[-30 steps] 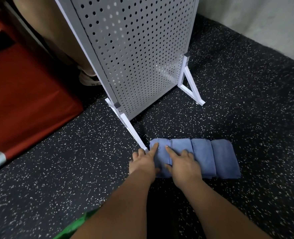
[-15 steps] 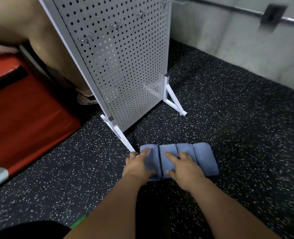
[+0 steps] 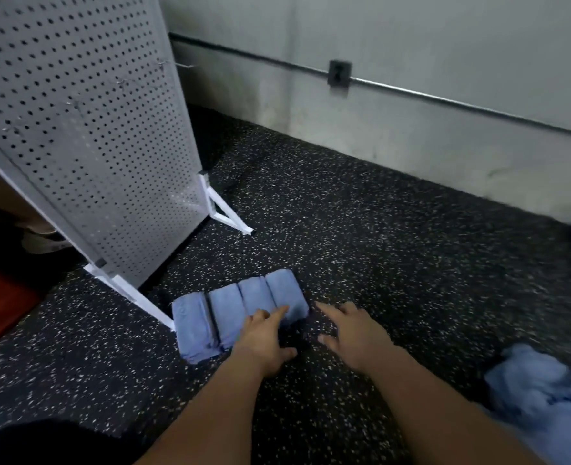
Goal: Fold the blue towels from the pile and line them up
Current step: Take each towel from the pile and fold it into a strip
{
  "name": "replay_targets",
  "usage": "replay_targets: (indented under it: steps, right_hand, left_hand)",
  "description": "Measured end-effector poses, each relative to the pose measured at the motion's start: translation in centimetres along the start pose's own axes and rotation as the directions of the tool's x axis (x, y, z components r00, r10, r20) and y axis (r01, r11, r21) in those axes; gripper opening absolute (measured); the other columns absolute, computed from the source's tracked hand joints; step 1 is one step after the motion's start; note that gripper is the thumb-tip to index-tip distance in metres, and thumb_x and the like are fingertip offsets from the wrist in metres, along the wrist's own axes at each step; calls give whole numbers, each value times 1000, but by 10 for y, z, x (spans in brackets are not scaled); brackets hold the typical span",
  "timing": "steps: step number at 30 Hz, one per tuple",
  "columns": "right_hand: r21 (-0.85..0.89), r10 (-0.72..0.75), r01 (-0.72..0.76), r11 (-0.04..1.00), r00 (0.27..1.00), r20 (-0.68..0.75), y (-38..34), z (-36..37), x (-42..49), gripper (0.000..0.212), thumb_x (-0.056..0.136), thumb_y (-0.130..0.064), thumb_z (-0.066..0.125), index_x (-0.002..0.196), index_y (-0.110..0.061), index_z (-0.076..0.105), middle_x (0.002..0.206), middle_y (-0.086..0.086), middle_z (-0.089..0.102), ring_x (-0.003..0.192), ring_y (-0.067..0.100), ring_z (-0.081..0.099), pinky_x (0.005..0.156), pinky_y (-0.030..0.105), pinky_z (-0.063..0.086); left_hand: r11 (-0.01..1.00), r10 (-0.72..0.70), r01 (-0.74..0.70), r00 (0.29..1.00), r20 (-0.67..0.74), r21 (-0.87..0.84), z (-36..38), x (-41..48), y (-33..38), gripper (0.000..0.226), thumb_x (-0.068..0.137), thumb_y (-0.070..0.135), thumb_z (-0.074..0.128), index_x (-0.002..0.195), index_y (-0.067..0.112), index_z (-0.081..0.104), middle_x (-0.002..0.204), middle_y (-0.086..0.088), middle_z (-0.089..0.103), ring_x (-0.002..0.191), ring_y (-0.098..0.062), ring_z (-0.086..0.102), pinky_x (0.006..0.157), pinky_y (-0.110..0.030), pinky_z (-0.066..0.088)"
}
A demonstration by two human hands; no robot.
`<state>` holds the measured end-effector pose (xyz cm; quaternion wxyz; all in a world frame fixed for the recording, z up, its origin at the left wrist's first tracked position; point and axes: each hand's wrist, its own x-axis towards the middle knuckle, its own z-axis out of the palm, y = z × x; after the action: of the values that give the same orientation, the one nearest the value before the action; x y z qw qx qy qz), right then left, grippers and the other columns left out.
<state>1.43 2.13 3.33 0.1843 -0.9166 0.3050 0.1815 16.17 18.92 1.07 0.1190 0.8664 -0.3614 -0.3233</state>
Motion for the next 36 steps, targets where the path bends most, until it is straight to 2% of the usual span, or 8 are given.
replay_targets:
  steps: [4, 7, 14, 19, 25, 28, 33, 36]
  right_hand:
    - [61, 183, -188, 980, 980, 80, 57, 10, -33, 76, 103, -60, 54, 164, -49, 11, 170, 10, 19, 153, 35, 27, 119, 52, 39]
    - [81, 291, -302, 950, 948, 130, 102, 23, -59, 78, 102, -60, 56, 165, -47, 11, 170, 11, 19, 153, 35, 28, 121, 51, 39]
    - [161, 441, -463, 872, 884, 155, 201, 66, -123, 81, 102, -59, 56, 167, -36, 15, 164, 16, 30, 144, 36, 43, 117, 44, 42]
    - [220, 498, -527, 821, 849, 175, 244, 92, -153, 79, 102, -53, 60, 167, -27, 23, 165, 16, 34, 147, 34, 41, 118, 40, 39]
    - [289, 573, -609, 738, 793, 208, 284, 117, -159, 73, 97, -46, 64, 161, -36, 29, 154, 12, 36, 136, 38, 48, 111, 47, 47]
    - [270, 622, -635, 724, 770, 144, 303, 114, -150, 71, 100, -44, 62, 163, -32, 31, 157, 14, 31, 139, 41, 43, 115, 48, 41]
    - [292, 696, -699, 653, 706, 133, 334, 105, -123, 74, 103, -42, 58, 165, -36, 20, 175, 8, -2, 156, 43, 13, 121, 54, 32]
    - [282, 695, -712, 644, 697, 175, 346, 107, -112, 74, 101, -48, 57, 165, -32, 24, 174, 4, 3, 154, 41, 16, 123, 53, 31]
  left_hand:
    - [995, 93, -98, 988, 120, 34, 31, 9, 55, 97, 89, 58, 75, 166, 41, 20, 167, -7, 28, 153, -34, 27, 124, -48, 33]
    - [989, 127, -141, 971, 203, 55, 53, 15, 89, 94, 90, 60, 72, 166, 42, 19, 169, -7, 25, 155, -35, 23, 125, -51, 31]
    - [963, 209, -254, 912, 352, 86, 105, 23, 158, 87, 97, 59, 66, 167, 36, 21, 171, -6, 22, 156, -31, 22, 128, -49, 27]
    - [947, 241, -307, 873, 424, 92, 149, 26, 190, 82, 98, 56, 66, 166, 33, 25, 168, -5, 30, 152, -30, 30, 125, -48, 33]
    - [927, 260, -354, 844, 469, 122, 193, 24, 213, 78, 100, 51, 66, 165, 32, 28, 167, -4, 32, 152, -28, 31, 124, -48, 35]
    - [917, 267, -374, 833, 484, 138, 209, 29, 215, 76, 100, 51, 65, 164, 33, 29, 163, -2, 37, 148, -26, 36, 120, -47, 40]
    - [920, 233, -357, 831, 505, 161, 218, 41, 210, 74, 100, 51, 64, 164, 36, 29, 163, 1, 36, 148, -23, 37, 120, -44, 40]
    - [920, 212, -346, 836, 506, 185, 219, 48, 204, 73, 101, 51, 63, 164, 35, 29, 163, 0, 37, 149, -23, 37, 121, -44, 39]
